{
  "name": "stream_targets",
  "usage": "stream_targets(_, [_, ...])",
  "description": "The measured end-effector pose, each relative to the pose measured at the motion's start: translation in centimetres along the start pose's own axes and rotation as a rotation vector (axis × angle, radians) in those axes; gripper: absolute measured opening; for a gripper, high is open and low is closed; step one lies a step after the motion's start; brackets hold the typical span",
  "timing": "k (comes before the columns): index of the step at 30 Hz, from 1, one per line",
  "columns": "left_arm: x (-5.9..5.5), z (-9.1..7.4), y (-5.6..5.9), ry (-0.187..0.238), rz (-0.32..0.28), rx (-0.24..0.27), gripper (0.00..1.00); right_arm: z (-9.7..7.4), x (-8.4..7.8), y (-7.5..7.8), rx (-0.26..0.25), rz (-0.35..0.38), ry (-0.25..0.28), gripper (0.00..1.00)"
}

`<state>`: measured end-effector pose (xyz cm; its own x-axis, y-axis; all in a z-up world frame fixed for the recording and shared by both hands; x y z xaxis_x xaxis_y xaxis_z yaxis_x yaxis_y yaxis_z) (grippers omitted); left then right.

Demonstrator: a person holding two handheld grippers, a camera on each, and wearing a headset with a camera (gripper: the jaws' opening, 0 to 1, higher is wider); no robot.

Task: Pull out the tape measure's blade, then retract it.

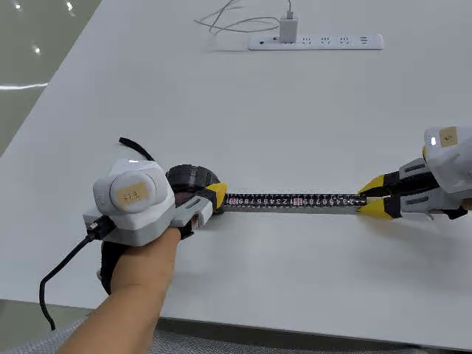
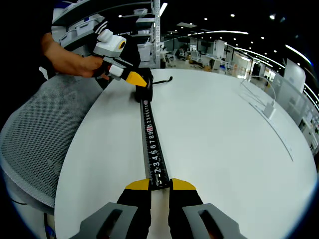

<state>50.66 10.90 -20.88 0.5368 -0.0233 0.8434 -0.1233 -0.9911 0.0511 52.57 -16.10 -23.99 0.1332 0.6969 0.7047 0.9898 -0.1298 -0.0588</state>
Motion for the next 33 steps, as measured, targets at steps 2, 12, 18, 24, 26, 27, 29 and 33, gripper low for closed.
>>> stream_targets(2, [0.0, 0.0, 0.0, 0.0, 0.001, -0.001, 0.53, 0.2, 0.2, 0.0, 0.003, -0.002, 0.001, 0.08])
stream_targets(12, [0.1, 0.0, 0.0, 0.002, -0.001, -0.002, 0.53, 0.8, 0.8, -0.1, 0.016, -0.012, 0.004, 0.08])
stream_targets(18, [0.0, 0.0, 0.0, 0.001, -0.002, -0.002, 0.53, 1.2, 1.1, 0.0, 0.021, -0.016, 0.002, 0.08])
stream_targets(24, [0.0, 0.0, 0.0, 0.001, -0.003, -0.002, 0.53, 1.6, 1.6, 0.0, 0.027, -0.021, 0.006, 0.08])
stream_targets(26, [0.0, 0.0, 0.0, 0.002, -0.003, -0.001, 0.53, 1.8, 1.7, -0.1, 0.029, -0.023, 0.008, 0.08])
stream_targets(27, [0.0, 0.0, 0.0, 0.002, -0.003, -0.001, 0.53, 1.8, 1.9, -0.1, 0.031, -0.025, 0.009, 0.08])
stream_targets(29, [0.0, 0.0, 0.0, 0.002, -0.004, -0.001, 0.53, 1.9, 2.0, -0.1, 0.034, -0.024, 0.007, 0.08])
stream_targets(33, [0.0, 0.0, -0.1, 0.004, -0.005, 0.0, 0.53, 2.2, 2.2, -0.1, 0.038, -0.029, 0.003, 0.08])
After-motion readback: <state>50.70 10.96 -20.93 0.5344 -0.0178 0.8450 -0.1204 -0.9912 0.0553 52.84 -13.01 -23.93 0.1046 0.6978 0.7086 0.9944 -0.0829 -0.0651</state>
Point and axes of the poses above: the centre of the closed fingertips' face, and the gripper's own axes: z roughly forward along the fingers, y roughly to its right, x roughly out of its top, the point moved 3 cm from there along -z, roughly backward along the fingers, and after that the axes turned 4 degrees about z, right-handed, at the moved point
